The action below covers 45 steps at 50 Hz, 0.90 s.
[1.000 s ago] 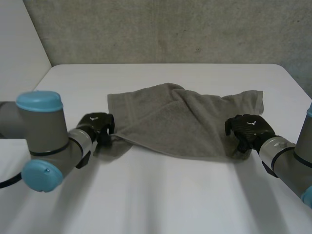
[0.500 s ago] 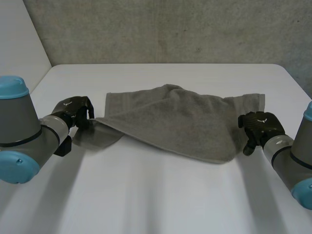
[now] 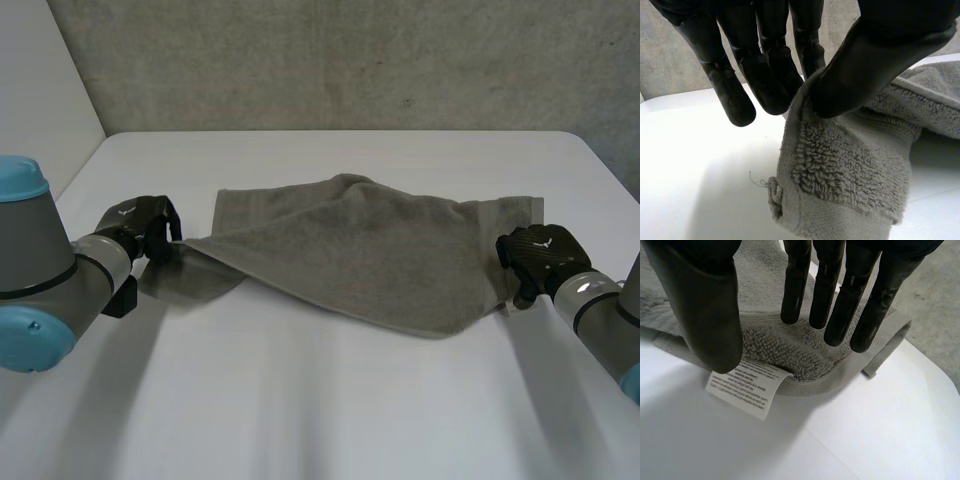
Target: Fold the towel.
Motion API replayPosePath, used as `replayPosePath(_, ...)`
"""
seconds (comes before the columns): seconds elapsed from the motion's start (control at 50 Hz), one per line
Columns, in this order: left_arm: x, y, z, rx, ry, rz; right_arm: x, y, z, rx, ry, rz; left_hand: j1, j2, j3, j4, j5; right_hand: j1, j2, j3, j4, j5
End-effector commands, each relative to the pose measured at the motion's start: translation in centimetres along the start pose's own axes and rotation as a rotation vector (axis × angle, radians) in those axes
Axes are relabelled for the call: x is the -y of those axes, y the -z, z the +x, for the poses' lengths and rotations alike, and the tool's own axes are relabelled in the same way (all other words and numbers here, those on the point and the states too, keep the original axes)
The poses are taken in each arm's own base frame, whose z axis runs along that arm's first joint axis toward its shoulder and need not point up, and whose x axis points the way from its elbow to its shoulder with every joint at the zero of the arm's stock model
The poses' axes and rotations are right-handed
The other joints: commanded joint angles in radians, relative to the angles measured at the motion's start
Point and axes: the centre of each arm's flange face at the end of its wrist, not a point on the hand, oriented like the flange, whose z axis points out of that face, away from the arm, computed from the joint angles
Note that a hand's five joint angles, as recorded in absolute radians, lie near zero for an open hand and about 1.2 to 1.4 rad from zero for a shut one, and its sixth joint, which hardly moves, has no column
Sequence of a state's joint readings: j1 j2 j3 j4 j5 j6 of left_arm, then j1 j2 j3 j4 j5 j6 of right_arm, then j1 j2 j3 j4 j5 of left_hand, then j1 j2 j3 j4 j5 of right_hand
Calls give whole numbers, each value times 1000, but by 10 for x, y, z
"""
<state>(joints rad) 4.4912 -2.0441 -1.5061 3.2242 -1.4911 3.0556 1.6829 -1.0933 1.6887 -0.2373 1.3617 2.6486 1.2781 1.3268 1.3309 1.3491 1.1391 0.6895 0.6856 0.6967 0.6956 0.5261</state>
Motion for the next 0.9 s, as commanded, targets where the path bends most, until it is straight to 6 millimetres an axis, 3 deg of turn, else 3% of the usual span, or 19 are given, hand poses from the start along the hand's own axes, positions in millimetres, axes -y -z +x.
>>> replayPosePath(0.02, 0, 0, 0, -1, -1, 2, -5, -12, -5, 28, 2, 17, 118, 69, 65, 47, 83, 27, 31, 19, 21, 16)
replayPosePath(0.14, 0, 0, 0, 0, 0, 2, -10, -24, -8, 38, -2, 17, 118, 69, 65, 47, 83, 162, 166, 155, 156, 151)
replayPosePath(0.16, 0, 0, 0, -1, -1, 2, -10, -27, -7, 35, -2, 22, 118, 69, 65, 47, 83, 348, 352, 341, 342, 337)
replayPosePath(0.18, 0, 0, 0, -1, -1, 2, -10, -27, -7, 35, -2, 22, 118, 69, 65, 47, 83, 350, 354, 342, 344, 338)
replayPosePath(0.22, 0, 0, 0, 0, 0, 1, -7, -29, -6, 37, 3, 35, 118, 69, 65, 47, 83, 705, 709, 698, 699, 694)
replayPosePath(0.3, -1, 0, 0, -1, -1, 1, 2, -26, -3, 42, 7, 52, 118, 69, 65, 47, 83, 707, 711, 700, 701, 696)
replayPosePath(0.34, 0, 0, 0, -1, -1, 2, 11, -21, -1, 48, 8, 66, 118, 69, 65, 47, 83, 707, 711, 700, 701, 696)
replayPosePath(0.38, 1, 0, 0, 0, 0, 5, 33, 2, 7, 72, 4, 51, 118, 69, 65, 47, 83, 707, 711, 700, 701, 696)
replayPosePath(0.4, 1, 0, 0, 0, 0, 5, 33, 2, 7, 73, 4, 51, 118, 69, 65, 47, 83, 707, 711, 700, 701, 696)
replayPosePath(0.44, 2, 1, 0, 0, -1, 7, 49, 29, 9, 140, -17, -23, 118, 69, 65, 47, 83, 707, 711, 700, 701, 696)
replayPosePath(0.54, 2, 1, 0, 0, 1, 7, 67, 52, 22, 200, -65, -98, 118, 69, 65, 47, 83, 707, 711, 700, 701, 696)
replayPosePath(0.62, 1, 1, 1, -2, -1, 7, 84, 59, 27, 228, -57, -77, 118, 69, 65, 47, 83, 707, 711, 700, 701, 696)
replayPosePath(0.72, 1, 1, 1, -5, -1, 5, 83, 35, 32, 229, -8, -88, 118, 69, 65, 47, 83, 707, 711, 700, 701, 696)
replayPosePath(0.76, 0, 1, 1, -4, -1, 2, 75, 5, 28, 226, 45, -108, 118, 69, 65, 47, 83, 707, 711, 700, 701, 696)
replayPosePath(0.78, 0, 1, 1, -4, -1, 2, 75, 5, 28, 226, 45, -108, 118, 69, 65, 47, 83, 707, 711, 700, 701, 696)
replayPosePath(0.82, -2, 2, 2, -7, -2, 0, 71, -21, 18, 196, 123, -125, 118, 69, 65, 47, 83, 707, 711, 700, 701, 696)
replayPosePath(0.84, -2, 2, 2, -7, -2, 0, 70, -22, 18, 196, 124, -125, 118, 69, 65, 47, 83, 707, 711, 700, 701, 696)
replayPosePath(0.86, -3, 2, 3, -10, -3, 1, 66, -34, 13, 182, 154, -131, 118, 69, 65, 47, 83, 679, 683, 672, 673, 668)
replayPosePath(0.9, -5, 2, 4, -12, -5, 4, 57, -59, 8, 136, 181, -124, 118, 69, 65, 47, 83, 413, 417, 406, 407, 402)
